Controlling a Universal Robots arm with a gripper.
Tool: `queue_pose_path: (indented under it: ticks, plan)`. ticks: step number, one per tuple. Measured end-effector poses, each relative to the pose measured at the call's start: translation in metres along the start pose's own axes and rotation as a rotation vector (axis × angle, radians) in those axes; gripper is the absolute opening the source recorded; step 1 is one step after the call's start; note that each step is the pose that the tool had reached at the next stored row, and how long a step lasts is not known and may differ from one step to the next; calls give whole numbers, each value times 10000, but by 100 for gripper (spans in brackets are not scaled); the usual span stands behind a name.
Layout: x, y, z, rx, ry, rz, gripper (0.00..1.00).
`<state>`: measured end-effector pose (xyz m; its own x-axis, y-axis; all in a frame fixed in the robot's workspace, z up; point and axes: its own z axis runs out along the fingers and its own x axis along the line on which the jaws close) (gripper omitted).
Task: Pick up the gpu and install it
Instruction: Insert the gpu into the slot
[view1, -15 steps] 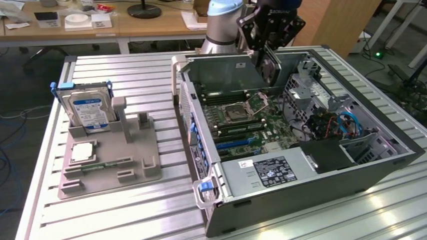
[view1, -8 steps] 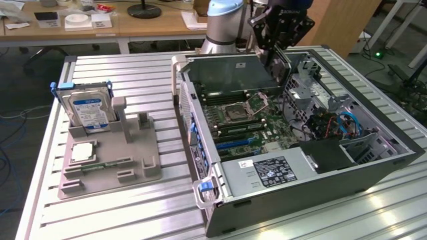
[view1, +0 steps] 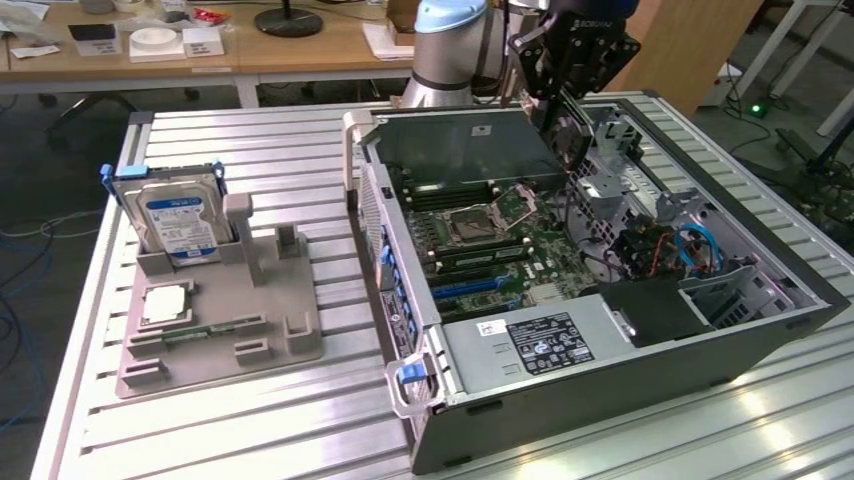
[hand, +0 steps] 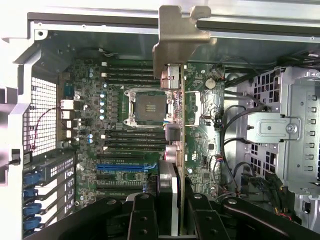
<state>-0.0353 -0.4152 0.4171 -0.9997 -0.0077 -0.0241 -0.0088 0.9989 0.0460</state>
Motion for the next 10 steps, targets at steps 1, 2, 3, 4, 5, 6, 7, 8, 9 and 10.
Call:
queue_pose_path:
  ticks: [1,2,3,4,5,6,7,8,9,10]
  plan:
    - [0,0,0,0,0,0,28]
    - [0,0,0,0,0,0,28]
    - [0,0,0,0,0,0,28]
    - [0,0,0,0,0,0,28]
    - [0,0,0,0,0,0,28]
    - [0,0,0,0,0,0,28]
    - [0,0,0,0,0,0,28]
    - [0,0,0,0,0,0,28]
    - [0,0,0,0,0,0,28]
    - [0,0,0,-1,0,-5,28]
